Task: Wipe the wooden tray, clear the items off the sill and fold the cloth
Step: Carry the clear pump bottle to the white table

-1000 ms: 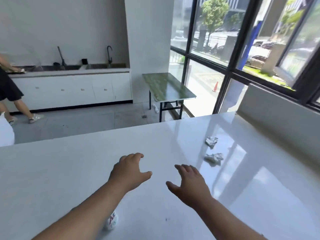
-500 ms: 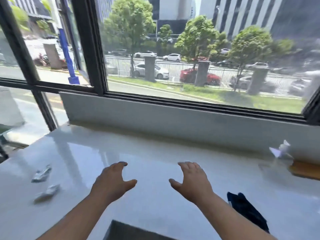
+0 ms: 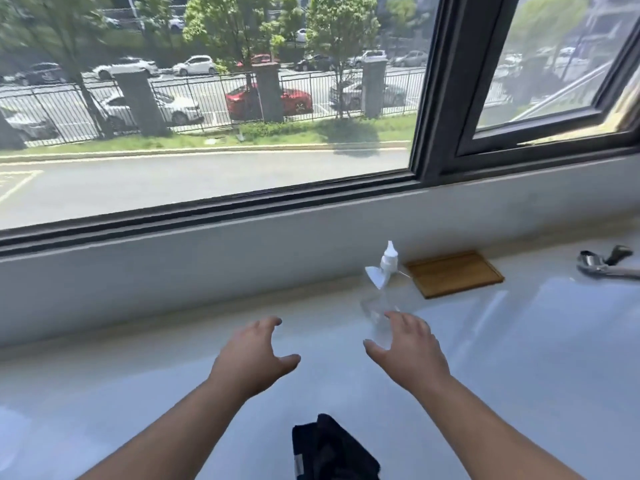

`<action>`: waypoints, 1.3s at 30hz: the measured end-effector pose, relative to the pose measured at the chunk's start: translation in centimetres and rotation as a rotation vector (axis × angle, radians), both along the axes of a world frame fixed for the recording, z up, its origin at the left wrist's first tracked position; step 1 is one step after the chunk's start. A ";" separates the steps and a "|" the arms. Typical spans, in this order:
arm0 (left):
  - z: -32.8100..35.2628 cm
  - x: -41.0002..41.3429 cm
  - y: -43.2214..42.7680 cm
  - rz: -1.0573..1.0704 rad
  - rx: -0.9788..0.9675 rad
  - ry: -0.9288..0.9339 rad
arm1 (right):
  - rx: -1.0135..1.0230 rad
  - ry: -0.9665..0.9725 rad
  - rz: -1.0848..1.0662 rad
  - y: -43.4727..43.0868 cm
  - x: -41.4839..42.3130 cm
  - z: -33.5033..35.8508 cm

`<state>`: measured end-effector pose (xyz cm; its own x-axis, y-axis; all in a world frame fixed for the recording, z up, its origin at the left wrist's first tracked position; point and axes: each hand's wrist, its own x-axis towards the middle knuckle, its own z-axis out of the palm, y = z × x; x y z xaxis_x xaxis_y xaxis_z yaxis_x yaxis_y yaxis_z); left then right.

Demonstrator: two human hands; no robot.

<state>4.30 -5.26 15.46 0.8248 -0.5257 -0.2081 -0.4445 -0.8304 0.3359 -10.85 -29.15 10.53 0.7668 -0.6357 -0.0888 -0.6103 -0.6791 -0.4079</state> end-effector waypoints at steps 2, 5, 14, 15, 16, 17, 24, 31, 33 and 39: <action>-0.2 1.0 -6.3 -0.074 -0.014 0.008 | 0.036 -0.005 -0.067 -4.5 0.2 -0.7; -1.3 2.2 -14.1 -0.155 -0.041 0.040 | 0.152 -0.013 -0.158 -9.4 0.8 -2.7; -7.9 6.2 -27.4 -0.170 -0.151 0.110 | 1.230 -0.342 -0.774 -16.3 7.1 -10.2; -8.6 6.7 -28.2 -0.172 -0.143 0.123 | 1.274 -0.362 -0.783 -16.6 7.8 -11.0; -9.2 7.2 -28.9 -0.182 -0.126 0.137 | 1.298 -0.364 -0.778 -16.7 8.4 -11.7; -9.8 7.6 -29.5 -0.193 -0.107 0.151 | 1.317 -0.359 -0.770 -16.6 8.9 -12.1; -10.1 9.2 -27.4 -0.153 -0.127 0.161 | 1.353 -0.341 -0.676 -13.7 11.7 -11.3; -3.6 9.9 -12.5 0.091 -0.211 0.115 | 1.384 -0.262 -0.404 -2.7 14.5 -4.8; -1.6 9.3 -6.4 0.173 -0.229 0.084 | 1.404 -0.233 -0.317 2.3 15.1 -3.0; 3.8 3.5 15.6 0.443 -0.305 0.002 | 1.383 -0.056 0.026 21.2 14.6 1.7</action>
<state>7.80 10.39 19.27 0.9811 -0.1644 -0.1021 -0.0729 -0.8027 0.5919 3.75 -7.97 12.21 0.8002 -0.0431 -0.5982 -0.5646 0.2825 -0.7755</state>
